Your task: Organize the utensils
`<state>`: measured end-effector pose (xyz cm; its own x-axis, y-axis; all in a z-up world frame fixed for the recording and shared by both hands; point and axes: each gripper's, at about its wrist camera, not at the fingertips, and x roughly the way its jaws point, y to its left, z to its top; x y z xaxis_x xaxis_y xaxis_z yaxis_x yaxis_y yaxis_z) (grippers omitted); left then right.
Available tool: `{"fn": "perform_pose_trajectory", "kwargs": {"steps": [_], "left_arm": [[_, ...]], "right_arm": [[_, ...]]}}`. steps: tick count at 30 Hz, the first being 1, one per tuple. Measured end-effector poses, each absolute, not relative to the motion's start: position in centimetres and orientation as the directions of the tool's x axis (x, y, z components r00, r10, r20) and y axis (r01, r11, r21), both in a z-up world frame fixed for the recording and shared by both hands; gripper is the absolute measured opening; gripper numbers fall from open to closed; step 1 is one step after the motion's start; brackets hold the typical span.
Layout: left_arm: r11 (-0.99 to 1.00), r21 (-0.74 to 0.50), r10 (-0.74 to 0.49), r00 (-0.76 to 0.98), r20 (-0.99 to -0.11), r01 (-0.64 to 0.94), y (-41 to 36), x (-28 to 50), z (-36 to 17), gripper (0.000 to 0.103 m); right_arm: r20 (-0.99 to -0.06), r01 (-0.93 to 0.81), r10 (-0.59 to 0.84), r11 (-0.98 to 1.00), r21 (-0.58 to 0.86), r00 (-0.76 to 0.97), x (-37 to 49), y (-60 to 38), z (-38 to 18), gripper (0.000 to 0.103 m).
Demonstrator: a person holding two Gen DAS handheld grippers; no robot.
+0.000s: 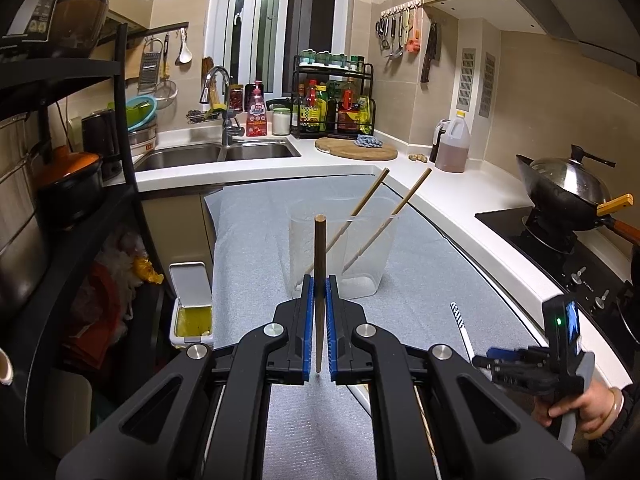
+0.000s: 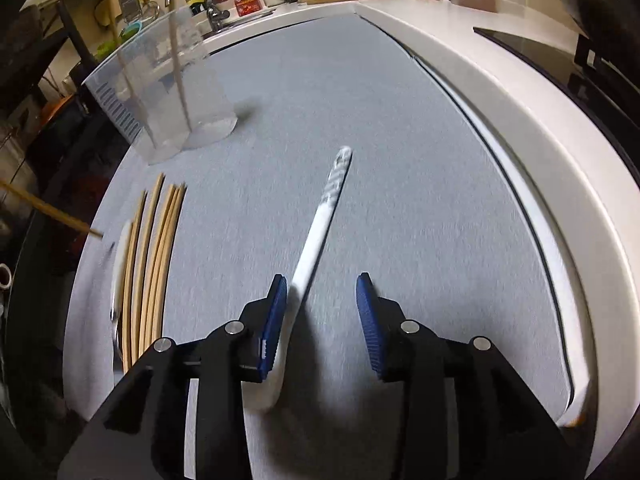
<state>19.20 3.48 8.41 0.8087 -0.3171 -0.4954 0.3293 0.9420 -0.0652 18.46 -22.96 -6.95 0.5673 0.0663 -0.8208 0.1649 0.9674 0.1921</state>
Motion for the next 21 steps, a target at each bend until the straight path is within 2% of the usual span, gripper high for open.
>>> {"fn": "perform_pose_trajectory", "kwargs": {"steps": [8,14,16,21], "left_arm": [[0.934,-0.062,-0.335,0.805,-0.489,0.351,2.9,17.7,8.6,0.006],[0.934,-0.056,-0.334,0.810,-0.483,0.352,2.9,16.6,9.0,0.006],[0.935,-0.055,-0.332,0.812,-0.481,0.350,3.0,16.4,9.1,0.006],[0.938,-0.052,-0.327,0.819,-0.472,0.344,3.2,15.6,9.4,0.006]], "right_arm": [[-0.772,0.178,-0.012,0.975,0.132,0.636,14.2,-20.5,-7.1,0.038],[-0.757,0.153,0.003,0.979,0.135,0.653,13.4,-19.6,-7.5,0.031],[-0.761,0.157,0.029,0.973,0.170,0.648,13.4,-19.6,-7.5,0.025],[-0.724,0.160,0.077,0.954,0.252,0.685,12.7,-19.6,-6.5,0.028]]}}
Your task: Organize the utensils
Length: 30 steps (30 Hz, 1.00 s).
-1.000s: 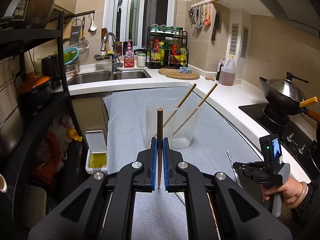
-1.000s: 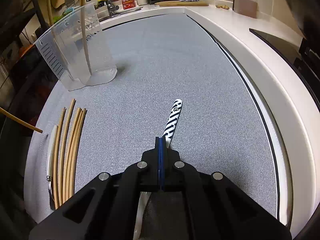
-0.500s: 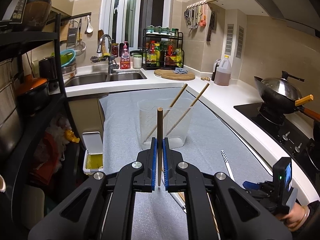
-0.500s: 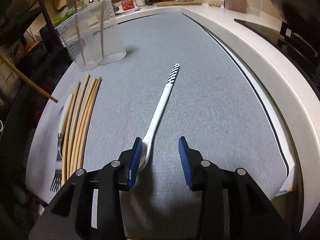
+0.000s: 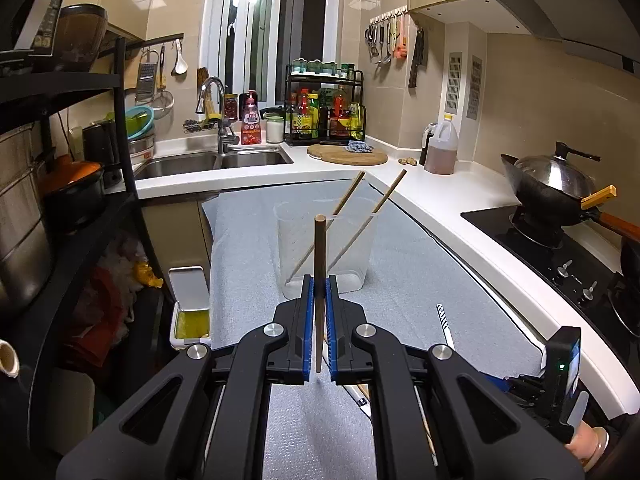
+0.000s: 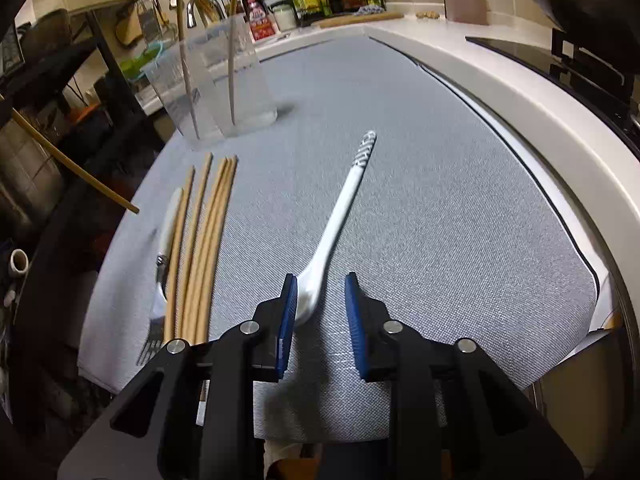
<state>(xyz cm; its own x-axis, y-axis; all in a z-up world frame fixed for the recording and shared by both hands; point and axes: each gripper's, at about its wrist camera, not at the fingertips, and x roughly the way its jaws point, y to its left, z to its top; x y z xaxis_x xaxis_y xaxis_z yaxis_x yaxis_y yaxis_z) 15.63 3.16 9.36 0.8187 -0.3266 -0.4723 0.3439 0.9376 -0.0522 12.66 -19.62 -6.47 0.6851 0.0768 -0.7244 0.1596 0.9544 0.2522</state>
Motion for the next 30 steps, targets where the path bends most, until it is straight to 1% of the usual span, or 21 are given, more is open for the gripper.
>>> {"fn": "perform_pose_trajectory", "kwargs": {"steps": [1,8,9,10,18,21,26,30], "left_arm": [[0.938,-0.053,-0.327,0.819,-0.472,0.343,3.1,15.6,9.4,0.006],[0.935,-0.044,-0.330,0.817,-0.472,0.353,2.8,15.0,9.4,0.006],[0.935,-0.042,-0.330,0.818,-0.471,0.353,2.8,14.9,9.4,0.006],[0.935,-0.041,-0.329,0.818,-0.471,0.353,2.8,14.8,9.4,0.006],[0.936,-0.045,-0.326,0.816,-0.478,0.348,2.7,14.9,9.3,0.006],[0.935,-0.042,-0.329,0.814,-0.480,0.353,2.5,14.9,9.3,0.006],[0.934,-0.038,-0.329,0.812,-0.482,0.356,2.2,14.9,9.2,0.006],[0.935,-0.039,-0.327,0.814,-0.480,0.352,2.3,15.0,9.2,0.006]], "right_arm": [[-0.720,0.156,0.080,0.954,0.256,0.690,12.6,-19.4,-6.3,0.030],[-0.743,0.188,0.037,0.958,0.217,0.668,13.1,-18.2,-7.9,0.030],[-0.737,0.190,0.023,0.960,0.203,0.675,13.0,-18.1,-7.9,0.028],[-0.735,0.186,0.017,0.963,0.194,0.678,12.8,-18.0,-7.9,0.027],[-0.692,0.185,0.006,0.962,0.201,0.722,11.3,-19.2,-8.2,0.015],[-0.679,0.171,-0.014,0.971,0.165,0.734,10.9,-19.0,-8.2,0.011],[-0.658,0.153,-0.038,0.981,0.119,0.752,10.5,-18.7,-7.7,0.010],[-0.602,0.149,-0.079,0.987,0.066,0.795,10.0,-18.5,-6.1,0.011]]}}
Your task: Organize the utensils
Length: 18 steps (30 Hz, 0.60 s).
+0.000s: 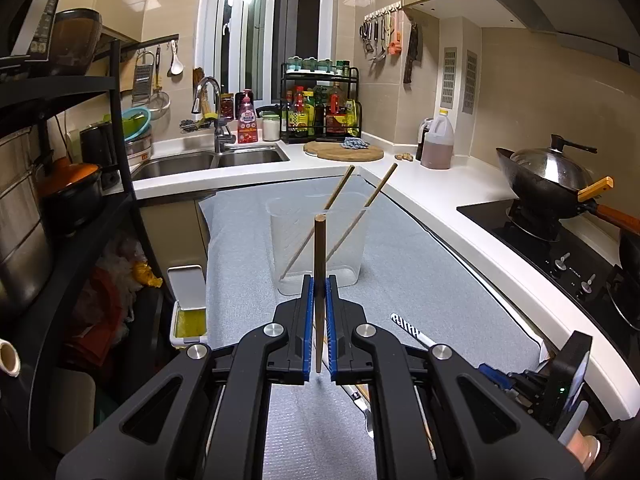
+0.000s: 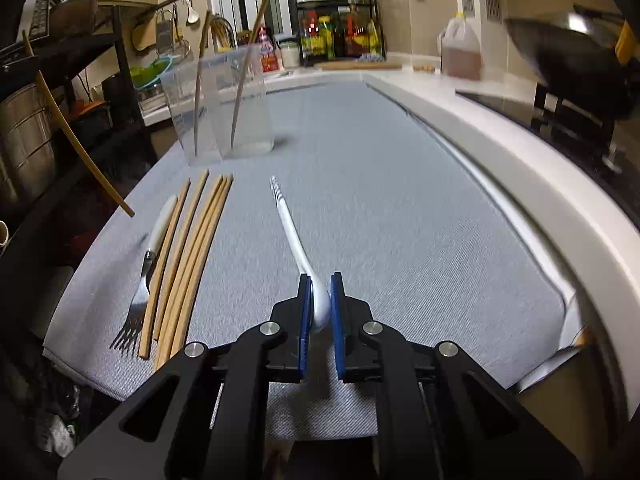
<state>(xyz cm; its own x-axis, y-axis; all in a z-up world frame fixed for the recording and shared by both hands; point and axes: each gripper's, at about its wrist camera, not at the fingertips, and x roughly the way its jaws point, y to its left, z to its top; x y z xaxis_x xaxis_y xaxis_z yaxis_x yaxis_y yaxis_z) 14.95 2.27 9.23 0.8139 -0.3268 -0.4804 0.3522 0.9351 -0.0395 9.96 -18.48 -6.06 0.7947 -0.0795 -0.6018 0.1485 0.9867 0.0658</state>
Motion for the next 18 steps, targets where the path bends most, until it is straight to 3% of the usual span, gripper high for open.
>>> {"fn": "perform_pose_trajectory", "kwargs": {"steps": [9,18], "left_arm": [[0.936,-0.040,-0.327,0.818,-0.474,0.351,2.5,15.0,9.4,0.006],[0.934,-0.026,-0.328,0.827,-0.457,0.356,2.6,15.4,10.7,0.006]], "right_arm": [[-0.449,0.121,-0.117,0.992,-0.020,0.886,9.1,-18.3,-1.2,0.011],[-0.437,0.097,-0.088,0.995,-0.002,0.895,12.8,-19.2,2.5,0.011]]}}
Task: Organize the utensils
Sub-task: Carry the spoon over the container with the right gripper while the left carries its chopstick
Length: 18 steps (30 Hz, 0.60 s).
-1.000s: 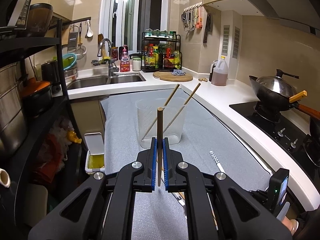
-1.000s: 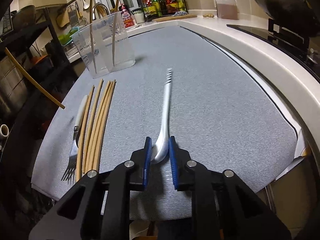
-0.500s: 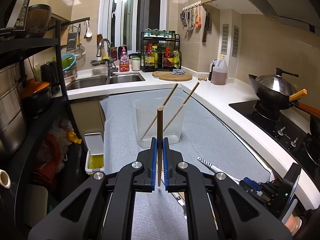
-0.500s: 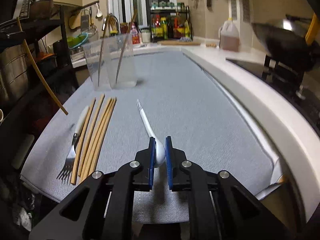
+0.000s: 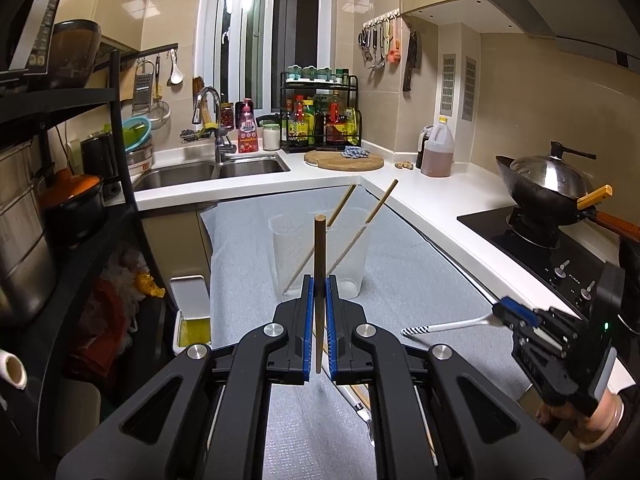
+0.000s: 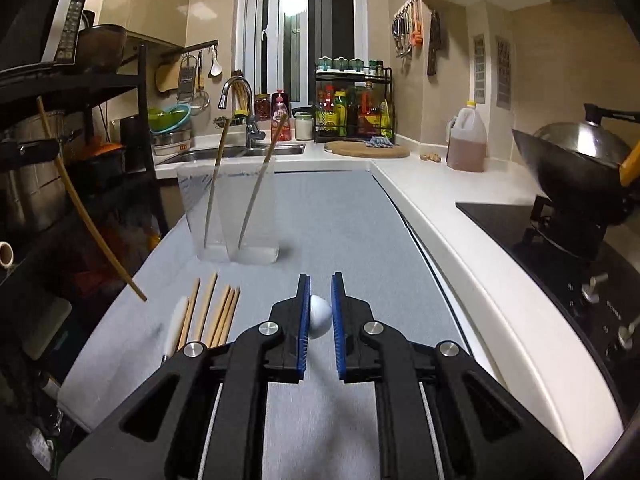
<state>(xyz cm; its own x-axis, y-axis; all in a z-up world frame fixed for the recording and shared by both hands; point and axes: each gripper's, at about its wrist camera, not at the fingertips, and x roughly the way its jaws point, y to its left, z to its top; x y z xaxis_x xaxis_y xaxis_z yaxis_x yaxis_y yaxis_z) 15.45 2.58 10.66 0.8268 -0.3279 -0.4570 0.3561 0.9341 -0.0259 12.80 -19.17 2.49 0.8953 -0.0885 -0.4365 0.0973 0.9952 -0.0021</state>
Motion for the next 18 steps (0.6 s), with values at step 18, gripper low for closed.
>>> {"fn": "perform_pose_trajectory", "kwargs": {"steps": [18], "left_arm": [[0.929,-0.017,-0.338,0.828,-0.448,0.370,2.5,19.6,14.7,0.006]], "right_arm": [[-0.438,-0.007,-0.013,0.999,-0.045,0.899,20.0,-18.3,10.2,0.010]]}}
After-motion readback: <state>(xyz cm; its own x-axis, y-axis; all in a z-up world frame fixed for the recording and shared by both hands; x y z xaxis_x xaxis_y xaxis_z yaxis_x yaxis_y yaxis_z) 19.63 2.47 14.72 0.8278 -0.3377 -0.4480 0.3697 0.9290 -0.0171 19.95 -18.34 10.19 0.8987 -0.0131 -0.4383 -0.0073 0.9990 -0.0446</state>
